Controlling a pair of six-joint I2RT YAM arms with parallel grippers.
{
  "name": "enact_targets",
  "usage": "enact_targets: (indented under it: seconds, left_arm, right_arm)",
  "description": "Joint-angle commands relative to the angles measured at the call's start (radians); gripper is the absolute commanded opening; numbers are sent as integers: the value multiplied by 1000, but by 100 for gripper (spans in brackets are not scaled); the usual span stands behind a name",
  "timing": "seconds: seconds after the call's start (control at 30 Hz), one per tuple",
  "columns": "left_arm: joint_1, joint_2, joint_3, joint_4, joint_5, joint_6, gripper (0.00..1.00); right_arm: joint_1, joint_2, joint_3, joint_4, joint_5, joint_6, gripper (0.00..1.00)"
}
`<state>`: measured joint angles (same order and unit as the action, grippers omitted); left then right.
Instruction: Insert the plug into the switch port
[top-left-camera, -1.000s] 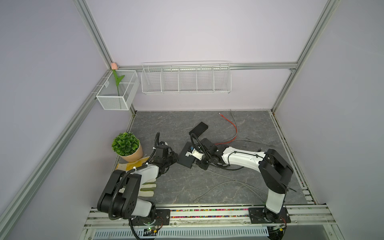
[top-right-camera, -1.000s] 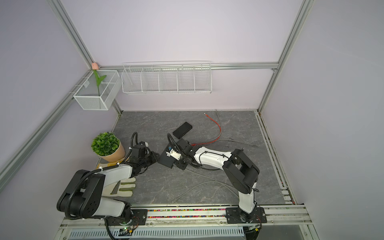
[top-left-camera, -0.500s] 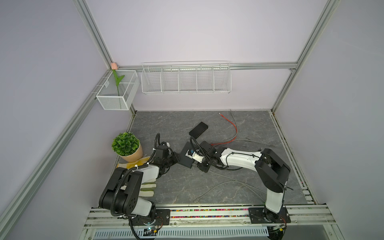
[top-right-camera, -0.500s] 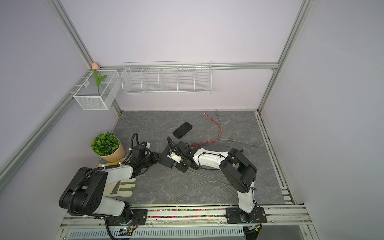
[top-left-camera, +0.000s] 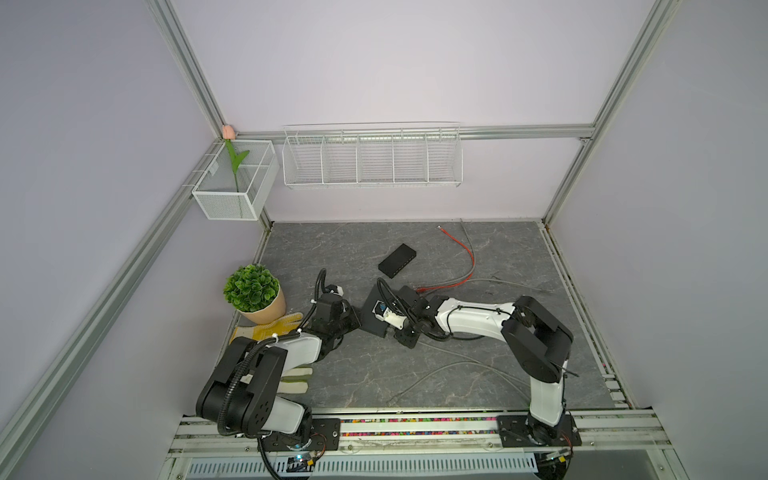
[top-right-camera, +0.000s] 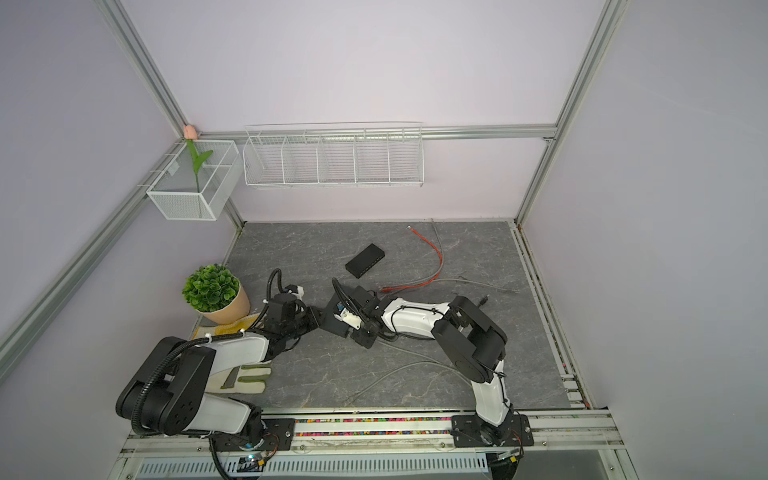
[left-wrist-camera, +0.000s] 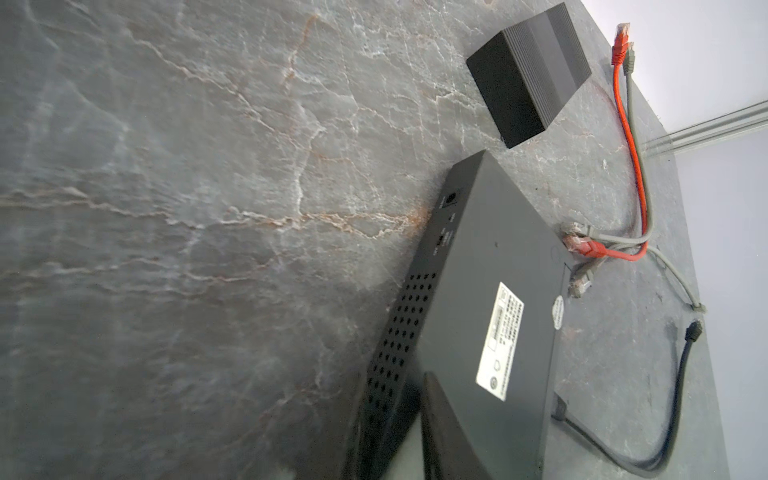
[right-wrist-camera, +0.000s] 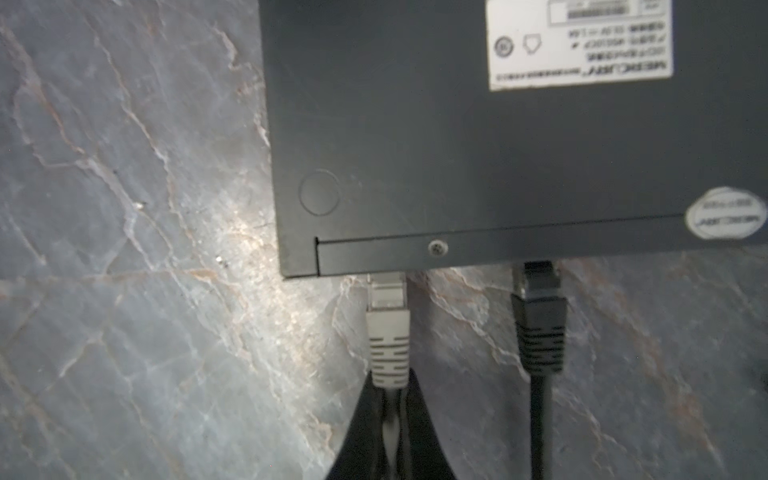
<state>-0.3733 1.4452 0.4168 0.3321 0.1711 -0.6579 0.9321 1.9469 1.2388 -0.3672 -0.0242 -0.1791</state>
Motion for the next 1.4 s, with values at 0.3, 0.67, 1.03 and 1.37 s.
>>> enact_targets:
  seconds: [0.3, 0.67, 1.03, 1.37]
  left_arm:
    - [-85, -15, -50, 12, 41, -23, 25]
    - [-36, -213, -35, -182, -55, -13, 26]
    - [-19, -679, -81, -432, -125, -16, 28]
    - [-333, -928, -78, -621, -286, -36, 29]
  right_arm:
    - [19, 53, 72, 9, -15, -2, 7]
    - [29, -32, 27, -24, 52, -11, 29]
    - [200, -345, -144, -136, 175, 18, 47]
    - [366, -320, -206, -239, 119, 48, 51]
